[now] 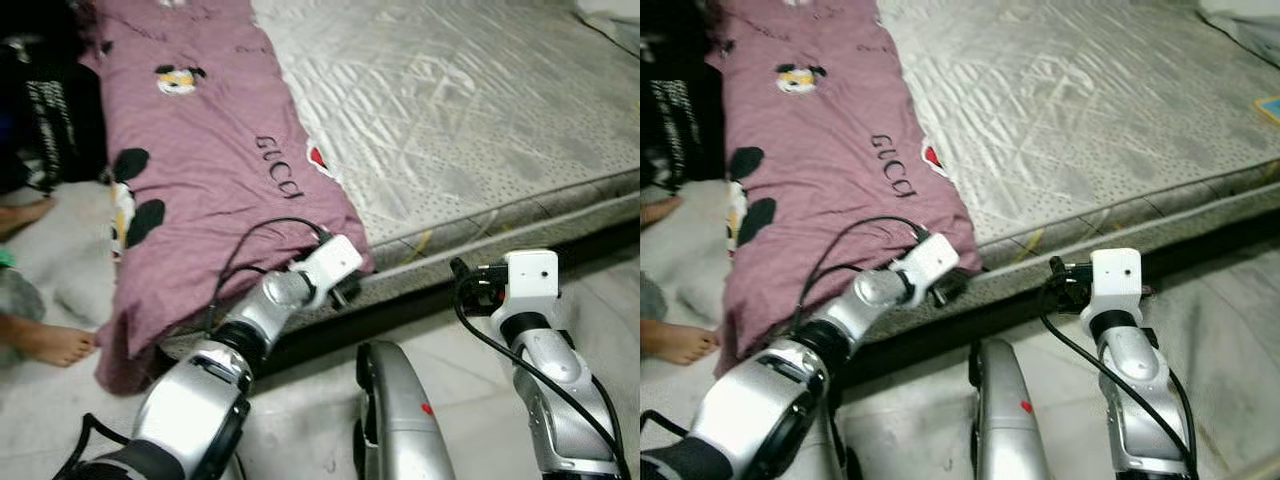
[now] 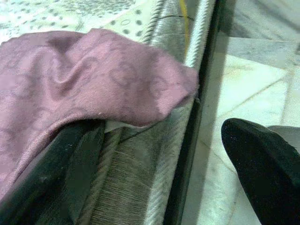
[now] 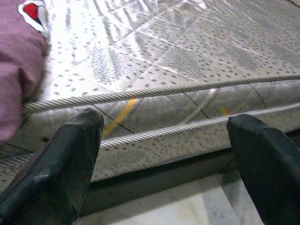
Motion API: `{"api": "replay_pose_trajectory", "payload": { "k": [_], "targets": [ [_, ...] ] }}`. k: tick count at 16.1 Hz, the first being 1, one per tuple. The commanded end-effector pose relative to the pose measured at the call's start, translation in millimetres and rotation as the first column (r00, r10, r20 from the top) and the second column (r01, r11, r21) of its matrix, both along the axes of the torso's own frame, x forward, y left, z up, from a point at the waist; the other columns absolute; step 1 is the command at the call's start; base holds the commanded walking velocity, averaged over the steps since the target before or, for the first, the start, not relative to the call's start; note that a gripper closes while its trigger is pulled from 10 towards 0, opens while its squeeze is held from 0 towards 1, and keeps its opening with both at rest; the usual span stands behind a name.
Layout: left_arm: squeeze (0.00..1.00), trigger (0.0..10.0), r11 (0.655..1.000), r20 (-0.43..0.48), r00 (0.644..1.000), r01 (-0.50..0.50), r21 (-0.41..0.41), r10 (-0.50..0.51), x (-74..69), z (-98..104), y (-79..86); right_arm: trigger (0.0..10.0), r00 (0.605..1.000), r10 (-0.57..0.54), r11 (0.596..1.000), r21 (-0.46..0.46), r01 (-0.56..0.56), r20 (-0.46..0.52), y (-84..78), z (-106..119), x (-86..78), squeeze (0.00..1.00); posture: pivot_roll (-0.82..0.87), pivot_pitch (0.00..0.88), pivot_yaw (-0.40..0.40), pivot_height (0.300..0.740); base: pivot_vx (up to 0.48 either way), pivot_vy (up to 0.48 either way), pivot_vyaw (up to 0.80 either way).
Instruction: Clean up the room
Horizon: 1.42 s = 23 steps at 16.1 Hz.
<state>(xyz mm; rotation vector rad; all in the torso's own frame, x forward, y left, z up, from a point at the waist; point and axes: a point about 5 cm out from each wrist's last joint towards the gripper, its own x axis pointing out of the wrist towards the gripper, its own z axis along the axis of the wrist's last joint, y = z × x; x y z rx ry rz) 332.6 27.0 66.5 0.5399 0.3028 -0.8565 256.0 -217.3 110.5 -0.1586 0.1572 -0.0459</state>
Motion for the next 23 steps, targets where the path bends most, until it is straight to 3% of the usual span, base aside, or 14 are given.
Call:
{"api": "replay_pose_trajectory", "payload": {
  "k": [1, 4, 5, 8, 10, 11, 12, 13, 14, 15, 16, 17, 20, 23],
  "targets": [
    [0.00, 10.0, 0.998, -0.025, 0.999, 0.049, 0.029, -0.048, -8.3, -9, -2.5, 10.0, 1.000, -0.013, 1.000, -0.007, 0.013, -0.002, -0.6, -2, 0.0, 0.00, -0.15, 0.013, 0.006, 0.530, 0.000, 0.000, 0.00],
    [0.00, 10.0, 0.979, -0.036, 0.978, 0.205, 0.019, -0.204, -25.3, -14, -21.6, 10.0, 0.999, -0.030, 0.999, -0.016, 0.030, -0.017, -1.3, -8, -3.1, 0.00, -0.14, 0.009, 0.011, 0.530, 0.000, 0.000, 0.00],
    [0.00, 10.0, 0.969, 0.015, 0.969, 0.248, -0.004, -0.248, -25.7, -5, -29.4, 10.0, 0.999, -0.030, 0.999, -0.017, 0.030, -0.018, 0.3, -8, -1.7, 0.00, -0.13, 0.006, 0.011, 0.530, 0.000, 0.000, 0.00],
    [0.00, 10.0, 0.959, 0.174, 0.960, 0.244, -0.141, -0.219, -16.8, 30, -38.5, 10.0, 0.999, -0.038, 0.999, -0.009, 0.038, 0.000, 4.1, -7, 4.5, 0.00, -0.13, 0.004, 0.013, 0.530, 0.000, 0.000, 0.00],
    [0.00, 10.0, 0.931, 0.284, 0.939, 0.269, -0.249, -0.195, -16.3, 58, -39.3, 10.0, 0.999, -0.038, 0.999, 0.018, 0.037, 0.033, 11.1, -4, 9.6, 0.00, -0.09, 0.000, 0.017, 0.530, 0.000, 0.000, 0.00],
    [0.00, 10.0, 0.916, 0.379, 0.922, 0.222, -0.336, -0.084, -10.5, 81, -33.4, 10.0, 0.998, -0.024, 0.999, 0.048, 0.021, 0.058, 19.1, -2, 14.5, 0.00, -0.08, 0.000, 0.021, 0.530, 0.000, 0.000, 0.00],
    [0.00, 10.0, 0.914, 0.396, 0.917, 0.206, -0.350, -0.055, -8.9, 85, -31.2, 10.0, 0.998, -0.021, 0.998, 0.056, 0.017, 0.063, 20.9, -2, 15.6, 0.00, -0.08, 0.000, 0.021, 0.530, 0.000, 0.000, 0.00],
    [0.00, 10.0, 0.886, 0.434, 0.882, 0.042, -0.462, 0.185, 1.9, 102, -2.2, 10.0, 0.996, 0.000, 0.996, 0.090, -0.008, 0.086, 31.2, 0, 22.8, 0.00, -0.05, 0.000, 0.026, 0.530, 0.000, 0.000, 0.00],
    [0.00, 10.0, 0.847, 0.422, 0.844, -0.068, -0.527, 0.330, 5.0, 105, 19.6, 10.0, 0.995, 0.007, 0.994, 0.103, -0.017, 0.098, 36.1, 1, 26.7, 0.00, -0.04, 0.000, 0.027, 0.530, 0.000, 0.000, 0.00],
    [0.00, 10.0, 0.797, 0.379, 0.805, -0.180, -0.576, 0.456, 1.9, 98, 46.5, 10.0, 0.994, 0.012, 0.994, 0.109, -0.024, 0.109, 40.7, 2, 31.4, 0.00, -0.02, 0.000, 0.027, 0.530, 0.000, 0.000, 0.00],
    [0.00, 10.0, 0.734, 0.328, 0.740, -0.316, -0.601, 0.588, -10.7, 83, 82.9, 10.0, 0.992, 0.017, 0.992, 0.122, -0.033, 0.126, 46.6, 4, 37.4, 0.00, -0.01, 0.000, 0.023, 0.530, 0.000, 0.000, 0.00],
    [0.00, 10.0, 0.701, 0.303, 0.707, -0.375, -0.606, 0.639, -18.1, 76, 98.4, 10.0, 0.991, 0.017, 0.990, 0.133, -0.035, 0.133, 49.1, 4, 41.4, 0.00, 0.01, 0.000, 0.018, 0.530, 0.000, 0.000, 0.00],
    [0.00, 10.0, 0.552, 0.215, 0.558, -0.553, -0.624, 0.802, -51.0, 54, 145.9, 10.0, 0.987, 0.024, 0.981, 0.188, -0.055, 0.162, 59.2, 10, 53.9, 0.00, 0.04, 0.000, -0.004, 0.530, 0.000, 0.000, 0.00],
    [0.00, 10.0, 0.512, 0.249, 0.477, -0.571, -0.641, 0.843, -60.2, 64, 157.9, 10.0, 0.984, 0.021, 0.976, 0.208, -0.058, 0.177, 64.1, 9, 54.1, 0.00, 0.06, 0.000, -0.008, 0.530, 0.000, 0.000, 0.00]
  ]
}}
